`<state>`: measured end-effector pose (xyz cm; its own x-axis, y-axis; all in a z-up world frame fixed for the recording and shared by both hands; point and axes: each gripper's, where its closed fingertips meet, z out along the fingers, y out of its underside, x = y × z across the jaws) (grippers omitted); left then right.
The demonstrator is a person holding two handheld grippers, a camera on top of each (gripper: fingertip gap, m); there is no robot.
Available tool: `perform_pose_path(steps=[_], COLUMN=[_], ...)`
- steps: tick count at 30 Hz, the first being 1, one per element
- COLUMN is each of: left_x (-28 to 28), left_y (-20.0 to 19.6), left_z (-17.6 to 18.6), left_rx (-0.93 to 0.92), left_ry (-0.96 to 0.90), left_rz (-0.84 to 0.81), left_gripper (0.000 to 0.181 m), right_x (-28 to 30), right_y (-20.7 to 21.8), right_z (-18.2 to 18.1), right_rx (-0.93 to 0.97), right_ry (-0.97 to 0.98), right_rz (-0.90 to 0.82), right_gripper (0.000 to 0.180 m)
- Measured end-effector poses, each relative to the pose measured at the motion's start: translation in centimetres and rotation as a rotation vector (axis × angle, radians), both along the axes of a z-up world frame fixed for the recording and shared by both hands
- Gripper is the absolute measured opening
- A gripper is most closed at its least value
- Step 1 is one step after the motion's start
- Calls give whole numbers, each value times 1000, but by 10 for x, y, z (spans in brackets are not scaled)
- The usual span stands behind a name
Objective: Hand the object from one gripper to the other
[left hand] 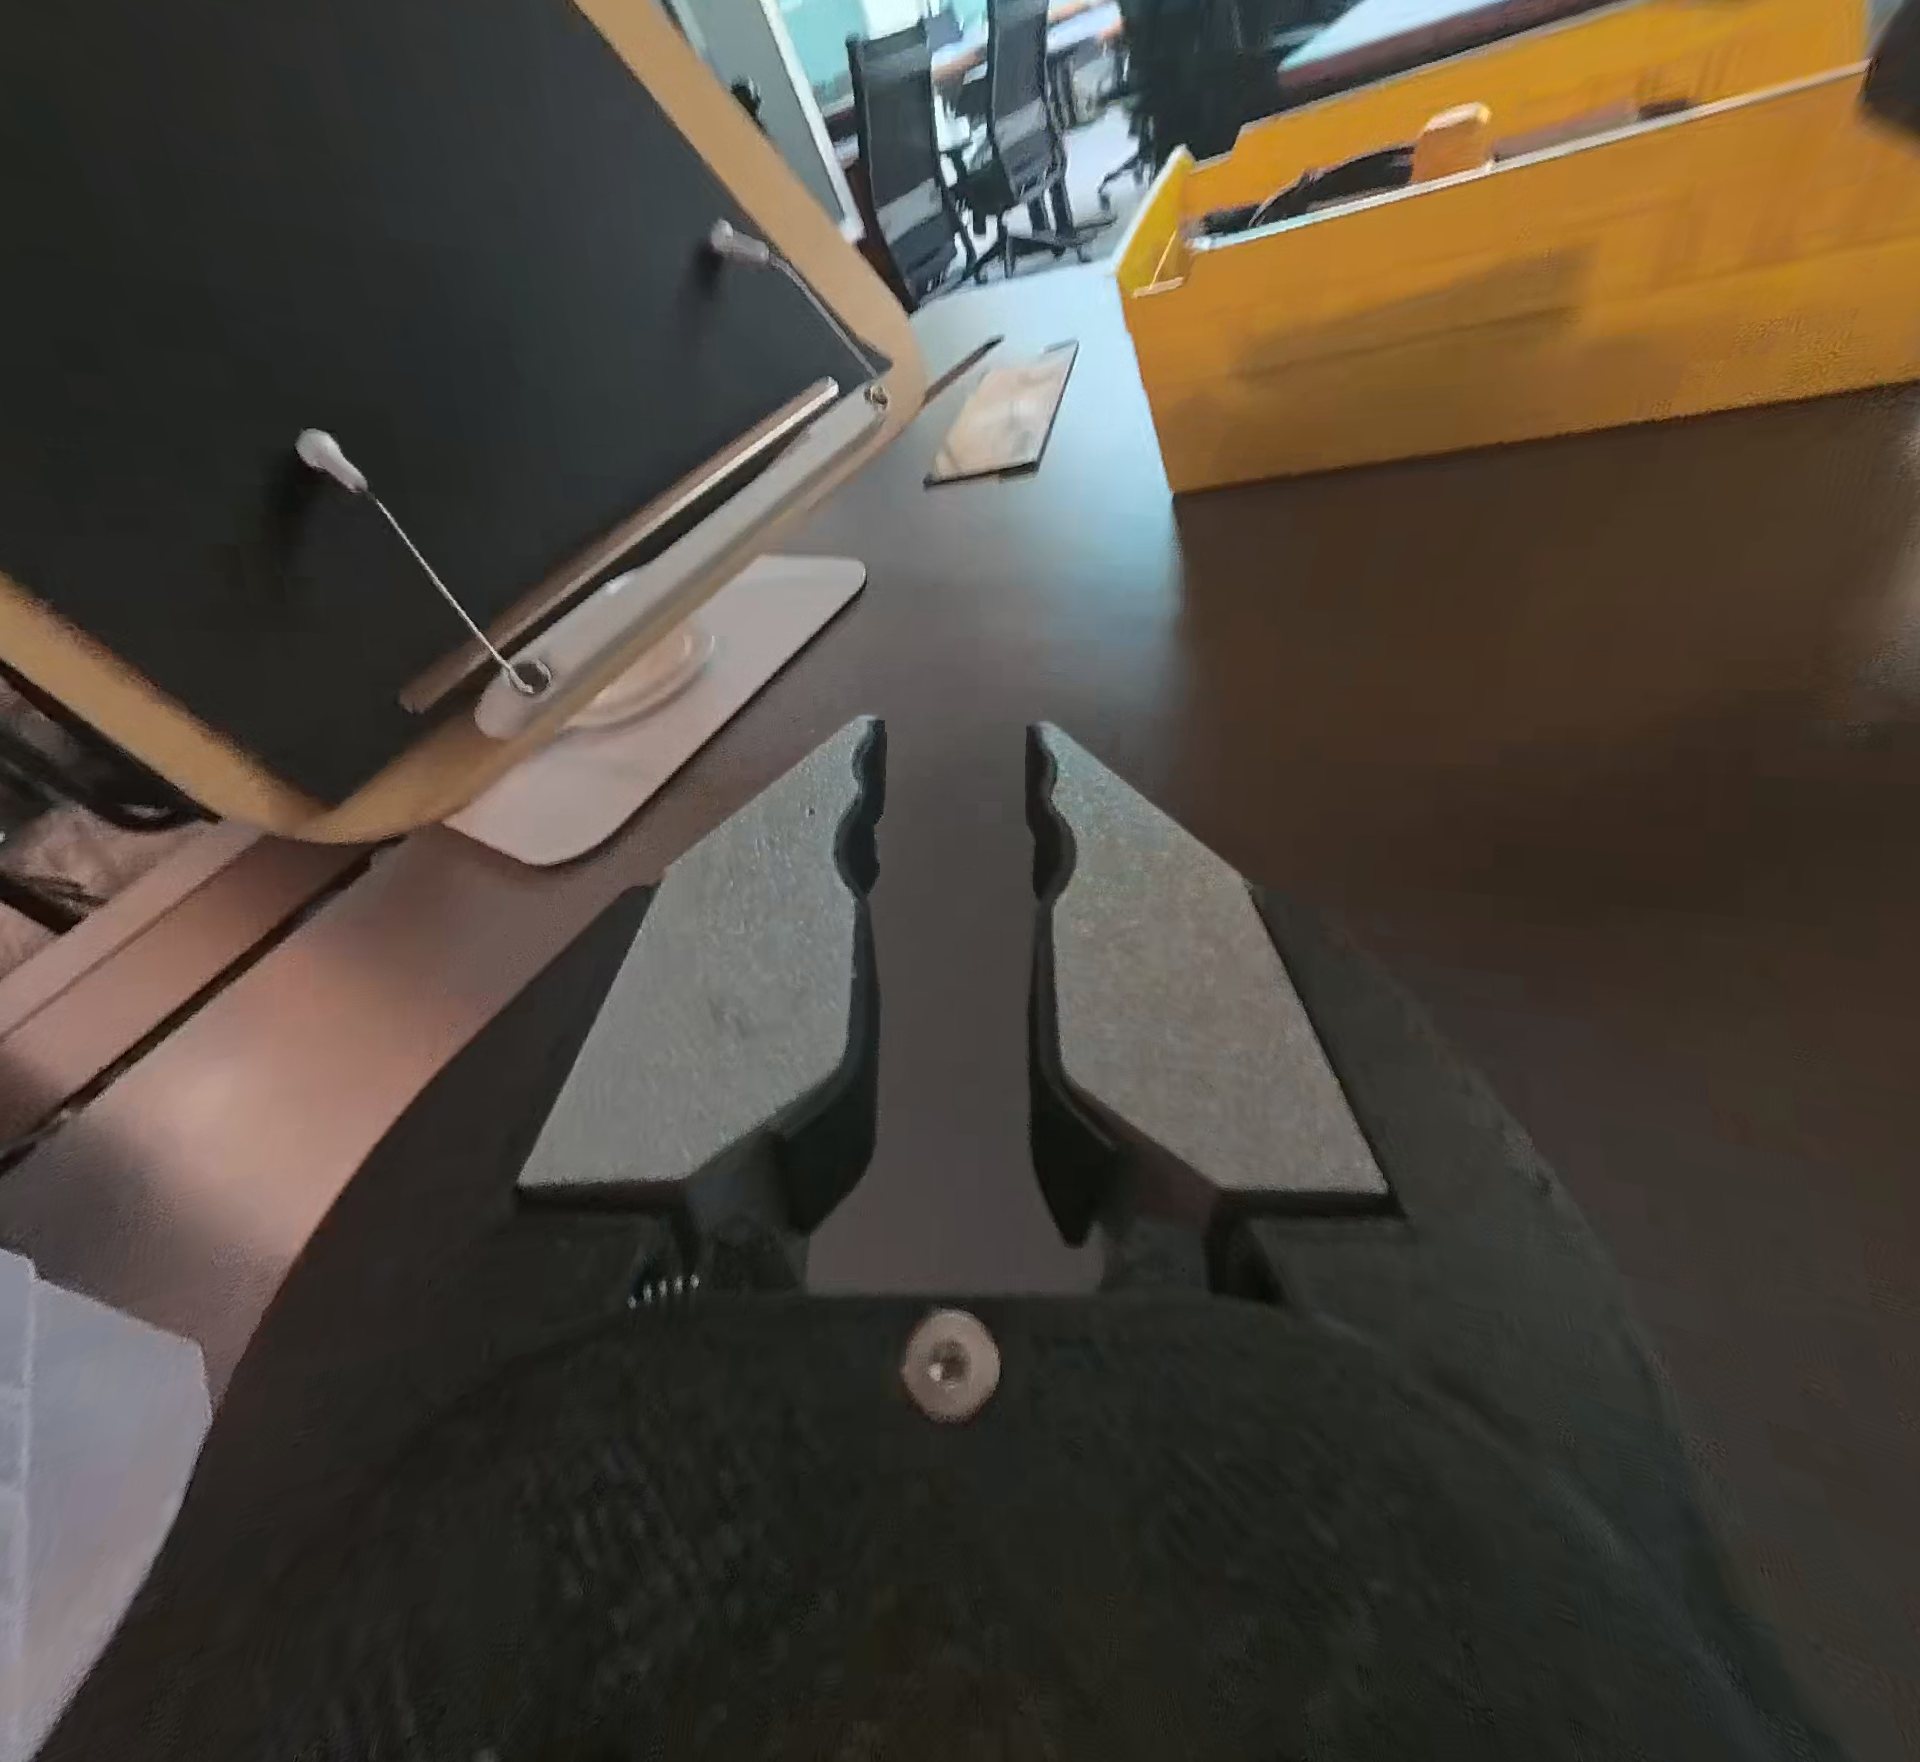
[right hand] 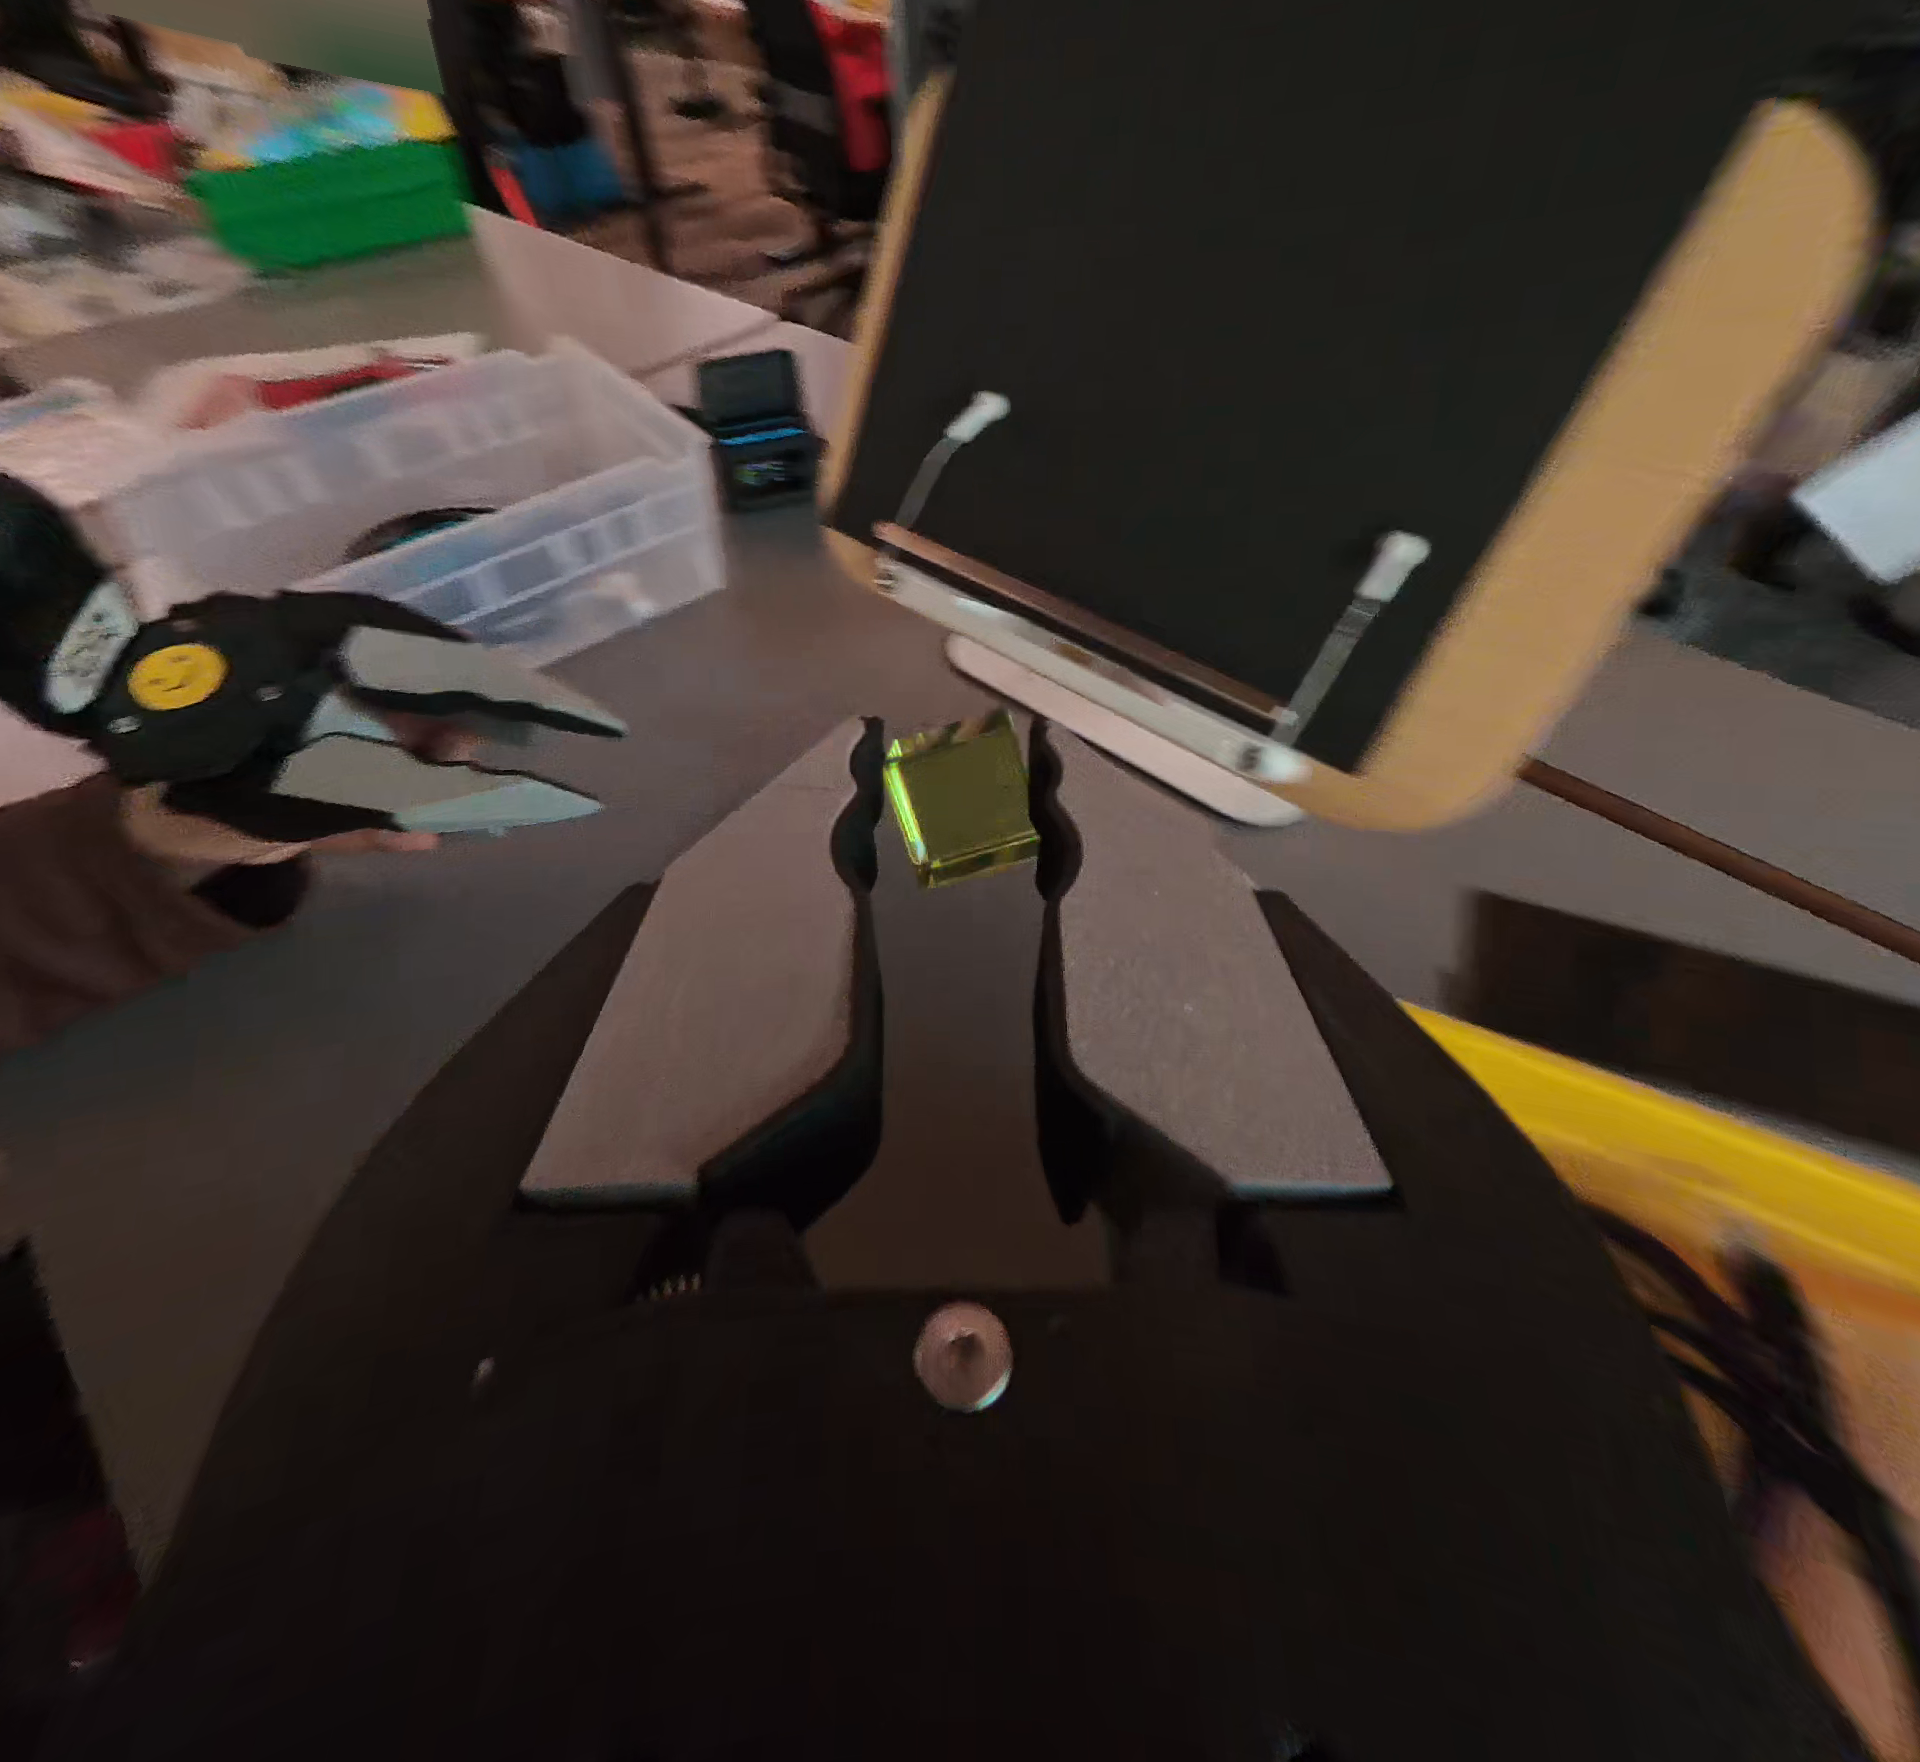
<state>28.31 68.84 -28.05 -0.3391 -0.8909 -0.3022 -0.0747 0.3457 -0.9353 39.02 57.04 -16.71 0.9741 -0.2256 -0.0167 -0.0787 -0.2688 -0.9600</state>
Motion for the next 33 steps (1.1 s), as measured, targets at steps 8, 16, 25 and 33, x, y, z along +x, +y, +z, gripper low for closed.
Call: perform_pose_path(steps=[8, 16, 25, 33], left_x=[2, 3, 3, 2], left_y=[-8, -10, -15, -18], left_z=[-21, -35, -44, -45], left_rx=[58, 56, 77, 78], left_ry=[94, 159, 197, 208], left_rz=[-8, -16, -37, -49], left_gripper=[23, 24, 24, 23], right_x=[110, 148, 144, 145], right_y=[-84, -101, -93, -102], right_z=[-85, -123, -91, -125], right_rx=[-404, -564, -507, -675], right_ry=[167, 164, 142, 190], right_rz=[-324, -426, -427, -439], right_gripper=[26, 27, 27, 18])
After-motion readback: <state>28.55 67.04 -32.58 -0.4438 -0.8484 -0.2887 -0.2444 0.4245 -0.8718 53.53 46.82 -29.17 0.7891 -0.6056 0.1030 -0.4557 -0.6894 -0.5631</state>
